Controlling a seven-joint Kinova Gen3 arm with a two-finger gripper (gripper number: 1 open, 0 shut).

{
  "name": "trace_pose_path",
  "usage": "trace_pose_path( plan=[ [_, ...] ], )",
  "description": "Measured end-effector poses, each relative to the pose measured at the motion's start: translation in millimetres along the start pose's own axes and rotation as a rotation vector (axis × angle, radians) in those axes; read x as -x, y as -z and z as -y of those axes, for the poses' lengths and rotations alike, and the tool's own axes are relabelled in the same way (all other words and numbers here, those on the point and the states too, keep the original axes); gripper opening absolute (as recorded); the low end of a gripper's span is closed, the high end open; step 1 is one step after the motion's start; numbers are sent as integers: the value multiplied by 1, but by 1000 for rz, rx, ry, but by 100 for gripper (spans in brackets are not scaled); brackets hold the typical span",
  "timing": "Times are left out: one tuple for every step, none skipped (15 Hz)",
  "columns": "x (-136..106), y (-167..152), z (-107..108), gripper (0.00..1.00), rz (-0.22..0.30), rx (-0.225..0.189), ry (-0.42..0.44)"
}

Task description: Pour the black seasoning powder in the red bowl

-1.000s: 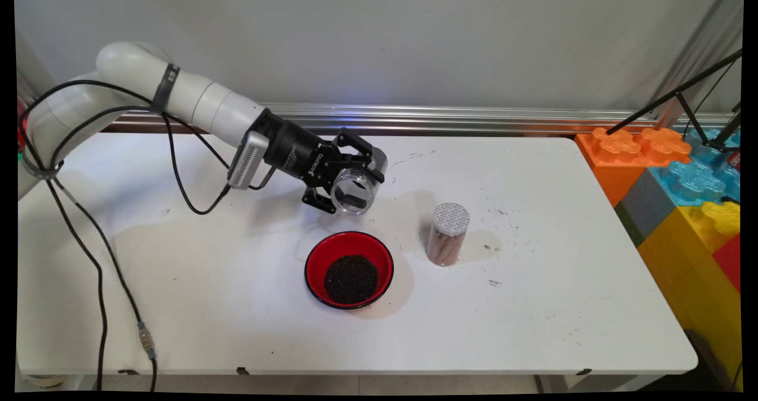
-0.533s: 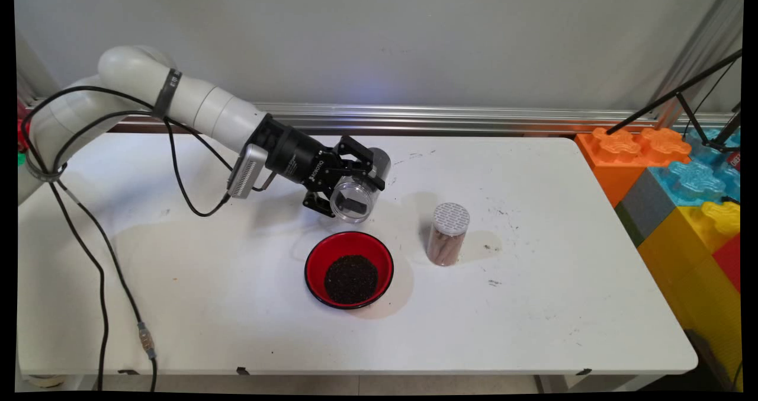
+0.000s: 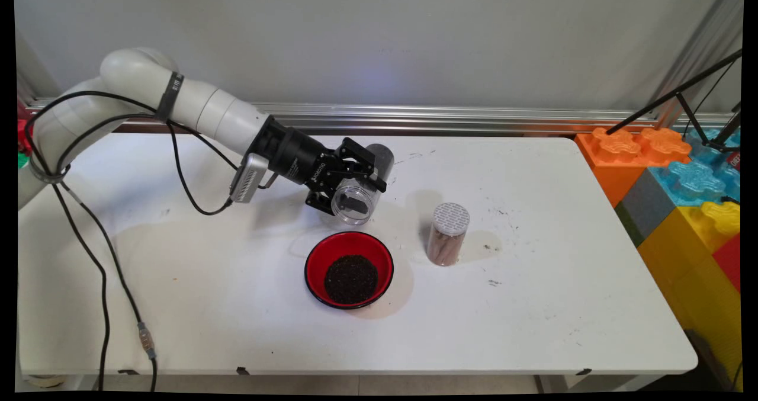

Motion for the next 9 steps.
trace_pose_path(
  plan=[
    [0, 0, 0, 0, 3, 1, -12],
    [0, 0, 0, 0, 5, 1, -20],
    [0, 0, 0, 0, 7, 3, -33],
    [0, 0, -1, 0, 10, 4, -44],
    [-1, 0, -1, 0, 12, 5, -55],
    [-1, 0, -1, 0, 15, 6, -65],
    [-1, 1, -1, 0, 17, 7, -76],
    [-1, 1, -1, 0, 20, 8, -86],
    [-1, 1, -1, 0, 24, 10, -97]
  ],
)
